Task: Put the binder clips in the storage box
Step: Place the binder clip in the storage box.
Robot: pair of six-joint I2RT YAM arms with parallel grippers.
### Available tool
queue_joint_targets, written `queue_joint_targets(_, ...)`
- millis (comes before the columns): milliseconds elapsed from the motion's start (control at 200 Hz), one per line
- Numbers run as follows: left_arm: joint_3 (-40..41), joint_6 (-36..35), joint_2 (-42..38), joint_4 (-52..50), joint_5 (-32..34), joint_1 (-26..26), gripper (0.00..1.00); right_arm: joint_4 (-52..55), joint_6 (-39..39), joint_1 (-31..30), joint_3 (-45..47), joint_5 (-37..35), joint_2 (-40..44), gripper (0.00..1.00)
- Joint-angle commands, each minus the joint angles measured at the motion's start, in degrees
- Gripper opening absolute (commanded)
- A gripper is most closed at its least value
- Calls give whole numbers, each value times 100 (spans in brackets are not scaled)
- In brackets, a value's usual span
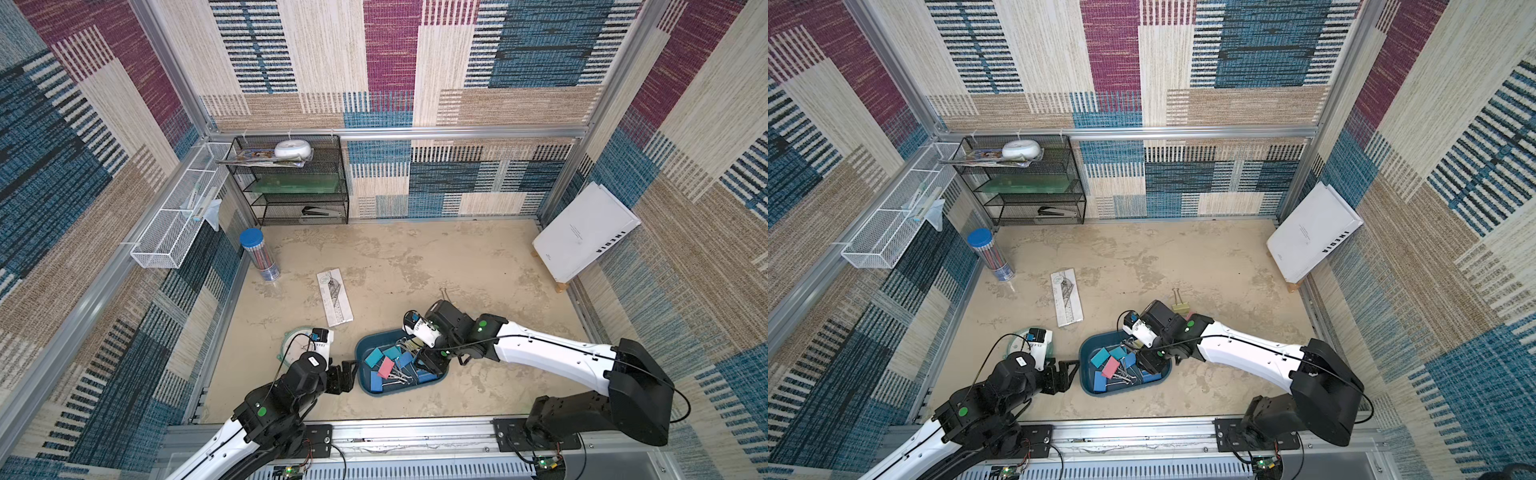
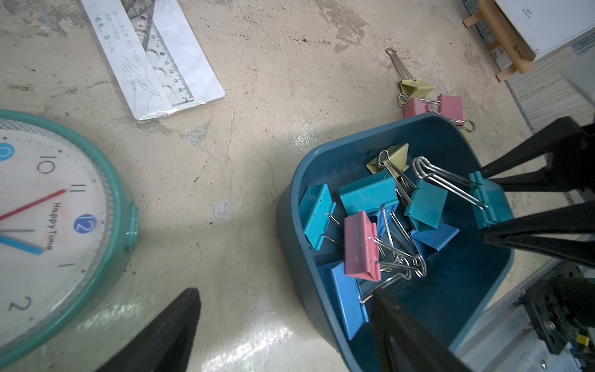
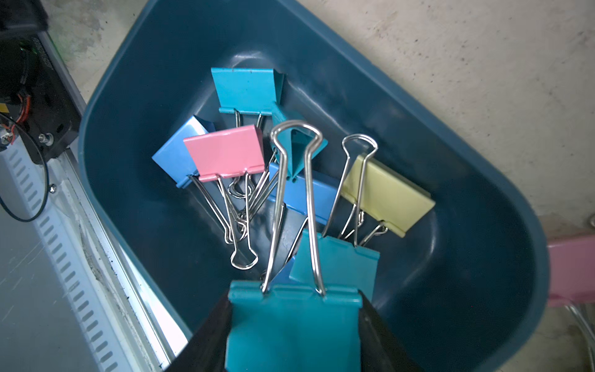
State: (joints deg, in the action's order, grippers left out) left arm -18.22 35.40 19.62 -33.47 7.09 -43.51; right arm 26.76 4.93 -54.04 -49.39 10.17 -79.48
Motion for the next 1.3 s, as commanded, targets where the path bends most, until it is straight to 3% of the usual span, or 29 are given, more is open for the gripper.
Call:
queue_joint_targets(0, 11, -53, -4, 52, -28, 0, 87, 96, 60, -10, -54, 33, -133, 48)
queue_joint_targets(766, 20, -77, -47, 51, -50, 1, 87, 139, 850, -8, 385, -93, 27, 52)
queue_joint_targets(1012, 18, -80, -37, 59, -41, 1, 87, 164, 951, -8, 500, -165, 155, 70)
queue_joint_targets(1142, 18, -78, -31, 60, -41, 0, 87, 110, 906, -2, 452, -334, 490, 75)
queue_joint_targets(1297, 16, -77, -29, 60, -50, 0, 87, 317, 906, 7, 78, -1223, 926, 78)
